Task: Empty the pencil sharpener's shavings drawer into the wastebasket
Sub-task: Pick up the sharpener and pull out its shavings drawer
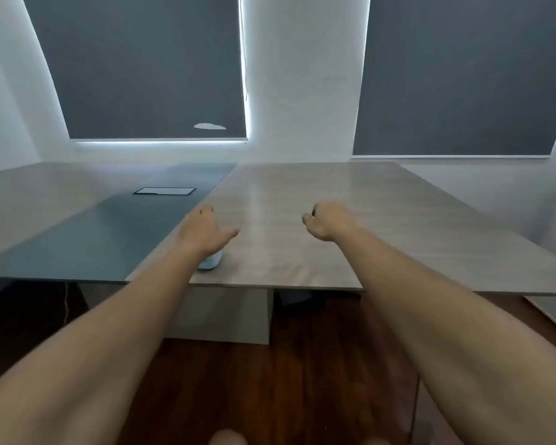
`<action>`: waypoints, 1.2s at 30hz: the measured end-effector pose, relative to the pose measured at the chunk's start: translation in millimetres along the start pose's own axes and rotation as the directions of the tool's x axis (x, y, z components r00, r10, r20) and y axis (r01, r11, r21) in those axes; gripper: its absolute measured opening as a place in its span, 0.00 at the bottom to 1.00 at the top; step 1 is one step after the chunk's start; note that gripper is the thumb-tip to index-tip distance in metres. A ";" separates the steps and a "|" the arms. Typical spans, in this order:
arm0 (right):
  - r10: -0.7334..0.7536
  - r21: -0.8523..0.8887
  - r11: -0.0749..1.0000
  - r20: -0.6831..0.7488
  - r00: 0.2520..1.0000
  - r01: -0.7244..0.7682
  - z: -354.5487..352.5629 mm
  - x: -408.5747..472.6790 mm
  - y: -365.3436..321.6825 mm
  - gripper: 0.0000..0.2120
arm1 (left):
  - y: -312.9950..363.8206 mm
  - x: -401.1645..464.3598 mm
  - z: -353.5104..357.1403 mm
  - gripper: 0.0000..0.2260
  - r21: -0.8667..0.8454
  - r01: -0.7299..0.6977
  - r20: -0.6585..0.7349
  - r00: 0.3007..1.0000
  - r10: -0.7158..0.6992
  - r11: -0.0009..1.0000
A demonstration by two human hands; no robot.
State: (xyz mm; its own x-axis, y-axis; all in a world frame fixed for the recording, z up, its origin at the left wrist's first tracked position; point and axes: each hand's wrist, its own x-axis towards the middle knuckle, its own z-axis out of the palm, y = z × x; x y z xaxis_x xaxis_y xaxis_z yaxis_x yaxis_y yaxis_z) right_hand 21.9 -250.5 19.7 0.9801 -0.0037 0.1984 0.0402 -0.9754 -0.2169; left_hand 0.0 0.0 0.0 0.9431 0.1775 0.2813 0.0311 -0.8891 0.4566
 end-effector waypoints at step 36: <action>-0.162 0.877 0.131 0.479 0.863 -0.462 69.4 -7.1 -56.2 0.30 | 4.0 11.8 45.3 0.09 -0.875 0.325 0.308 0.946 -0.104 0.359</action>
State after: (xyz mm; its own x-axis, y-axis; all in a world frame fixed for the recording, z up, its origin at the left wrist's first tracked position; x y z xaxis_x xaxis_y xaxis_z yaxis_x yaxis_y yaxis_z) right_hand 26.1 -180.3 -35.9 0.9323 0.2604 -0.2511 -0.2770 0.0673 -0.9585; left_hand 26.3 -20.5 -33.1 0.9906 0.1300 -0.0416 0.0276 0.1079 0.9938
